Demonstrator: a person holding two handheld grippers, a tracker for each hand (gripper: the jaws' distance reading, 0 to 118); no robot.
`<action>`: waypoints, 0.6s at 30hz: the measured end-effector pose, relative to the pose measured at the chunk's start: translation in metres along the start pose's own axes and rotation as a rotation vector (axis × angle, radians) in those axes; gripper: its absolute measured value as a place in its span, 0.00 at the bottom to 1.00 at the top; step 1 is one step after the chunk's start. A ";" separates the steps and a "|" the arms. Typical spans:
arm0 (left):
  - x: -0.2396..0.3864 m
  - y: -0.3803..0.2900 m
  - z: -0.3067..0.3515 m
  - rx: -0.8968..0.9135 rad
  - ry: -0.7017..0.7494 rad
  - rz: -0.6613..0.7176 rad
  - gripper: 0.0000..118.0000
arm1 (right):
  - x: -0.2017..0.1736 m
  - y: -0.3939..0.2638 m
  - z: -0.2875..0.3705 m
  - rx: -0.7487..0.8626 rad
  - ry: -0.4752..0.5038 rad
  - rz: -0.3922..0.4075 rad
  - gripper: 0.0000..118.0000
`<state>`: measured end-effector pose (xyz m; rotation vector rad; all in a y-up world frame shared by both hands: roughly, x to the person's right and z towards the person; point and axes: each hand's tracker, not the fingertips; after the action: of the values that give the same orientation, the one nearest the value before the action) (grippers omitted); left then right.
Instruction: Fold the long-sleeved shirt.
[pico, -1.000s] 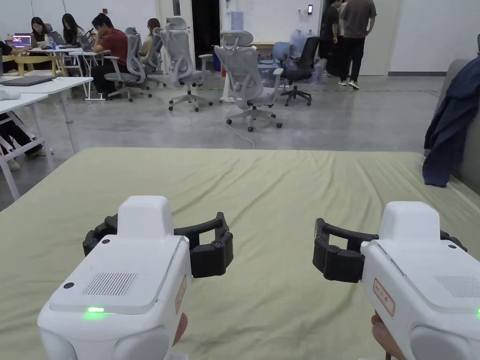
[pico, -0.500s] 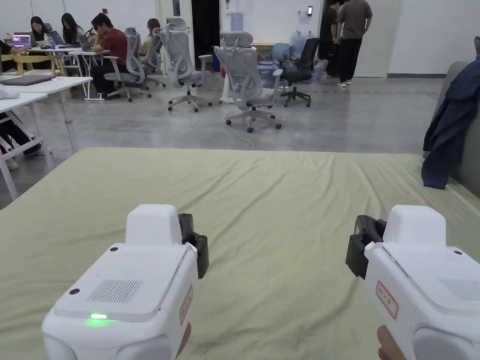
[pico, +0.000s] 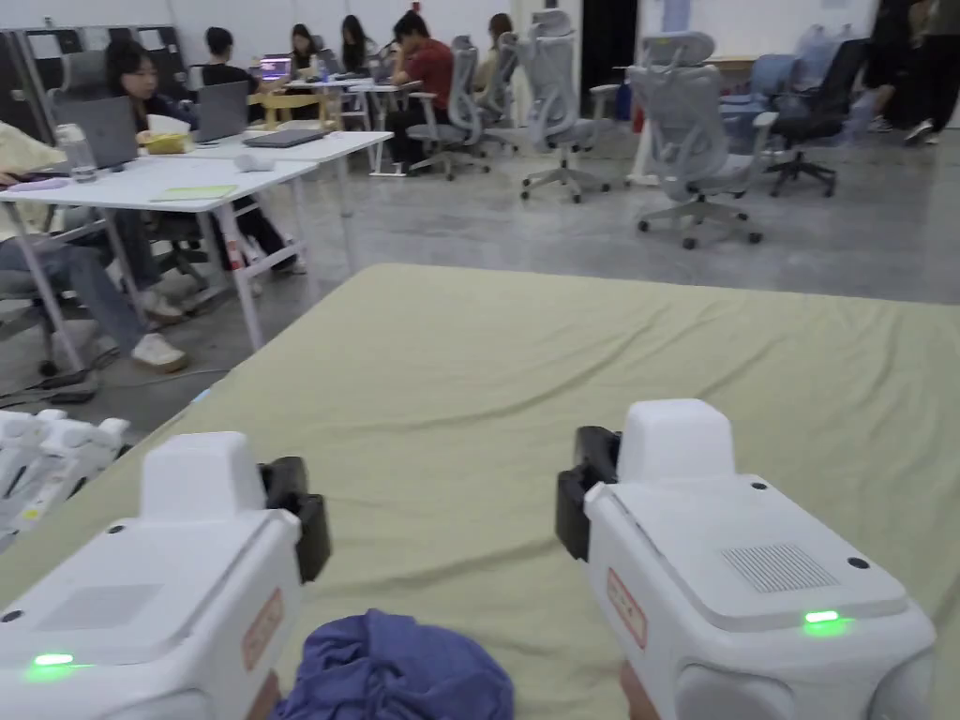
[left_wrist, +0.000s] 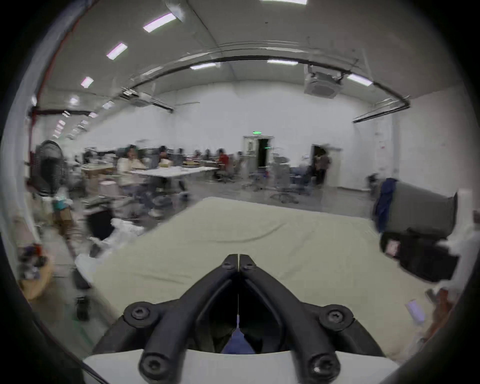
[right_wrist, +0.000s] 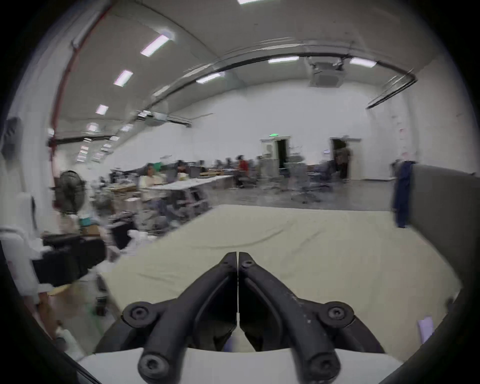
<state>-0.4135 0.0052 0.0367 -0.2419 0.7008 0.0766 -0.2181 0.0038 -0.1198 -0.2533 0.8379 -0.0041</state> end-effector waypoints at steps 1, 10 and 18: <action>-0.019 -0.002 0.002 -0.011 0.060 -0.021 0.00 | -0.014 0.001 -0.004 -0.002 0.063 -0.010 0.03; -0.059 -0.065 -0.058 -0.295 -0.004 0.054 0.08 | -0.026 -0.019 -0.002 -0.067 0.196 0.044 0.03; 0.009 -0.150 -0.177 -0.589 -0.212 0.280 0.97 | 0.049 -0.066 0.011 -0.234 -0.010 0.006 0.03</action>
<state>-0.4956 -0.1838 -0.0708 -0.6883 0.4827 0.5729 -0.1706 -0.0627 -0.1336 -0.4702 0.8297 0.1012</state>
